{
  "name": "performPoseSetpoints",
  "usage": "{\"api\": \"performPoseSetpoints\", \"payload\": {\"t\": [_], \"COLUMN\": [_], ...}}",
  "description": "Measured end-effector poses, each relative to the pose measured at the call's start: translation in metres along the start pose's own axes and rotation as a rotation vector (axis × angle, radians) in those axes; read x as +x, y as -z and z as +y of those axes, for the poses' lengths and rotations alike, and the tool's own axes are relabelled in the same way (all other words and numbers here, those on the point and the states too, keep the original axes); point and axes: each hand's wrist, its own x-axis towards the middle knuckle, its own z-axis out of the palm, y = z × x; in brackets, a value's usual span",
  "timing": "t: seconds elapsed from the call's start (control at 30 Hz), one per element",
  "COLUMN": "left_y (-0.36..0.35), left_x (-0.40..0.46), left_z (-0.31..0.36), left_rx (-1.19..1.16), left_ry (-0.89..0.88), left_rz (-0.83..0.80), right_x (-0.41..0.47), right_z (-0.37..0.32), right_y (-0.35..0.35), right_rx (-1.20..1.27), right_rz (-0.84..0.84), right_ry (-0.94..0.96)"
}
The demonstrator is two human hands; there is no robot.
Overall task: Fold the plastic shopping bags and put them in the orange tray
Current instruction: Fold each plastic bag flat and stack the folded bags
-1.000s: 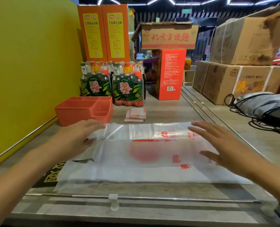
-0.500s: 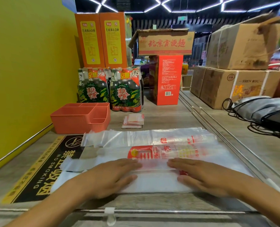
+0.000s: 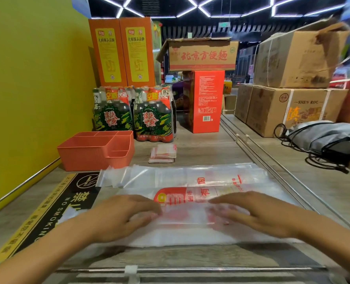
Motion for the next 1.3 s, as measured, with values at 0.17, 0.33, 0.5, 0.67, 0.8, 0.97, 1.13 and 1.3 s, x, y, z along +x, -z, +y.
{"api": "performPoseSetpoints", "payload": {"t": [0.17,0.33,0.5,0.67,0.8,0.97,1.13,1.3], "left_y": [0.02,0.024,0.028,0.024,0.03,0.031,0.014,0.0], "left_x": [0.046,0.098,0.116,0.123,0.118,0.103,0.07,0.062], "left_z": [-0.032,-0.06,-0.061,-0.064,-0.064,-0.067,-0.051,-0.024], "left_rx": [-0.009,0.01,-0.031,-0.009,0.157,0.23,0.087,-0.102], "left_ry": [0.123,0.236,0.324,0.235,0.188,0.046,0.082,0.117], "left_rz": [0.08,-0.085,-0.169,-0.025,0.114,0.287,0.0,-0.152], "right_x": [0.035,0.069,0.085,0.088,0.084,0.064,0.037,0.04], "right_z": [0.048,0.08,0.089,0.097,0.099,0.087,0.077,0.051], "right_y": [0.024,0.032,0.031,0.031,0.035,0.036,0.021,0.003], "right_rx": [0.023,-0.07,-0.108,-0.165,-0.296,-0.341,-0.19,-0.048], "right_rz": [0.174,-0.004,0.005,0.129,0.275,0.325,-0.024,-0.051], "right_ry": [-0.151,-0.339,-0.337,-0.248,-0.198,-0.083,-0.145,-0.119]}}
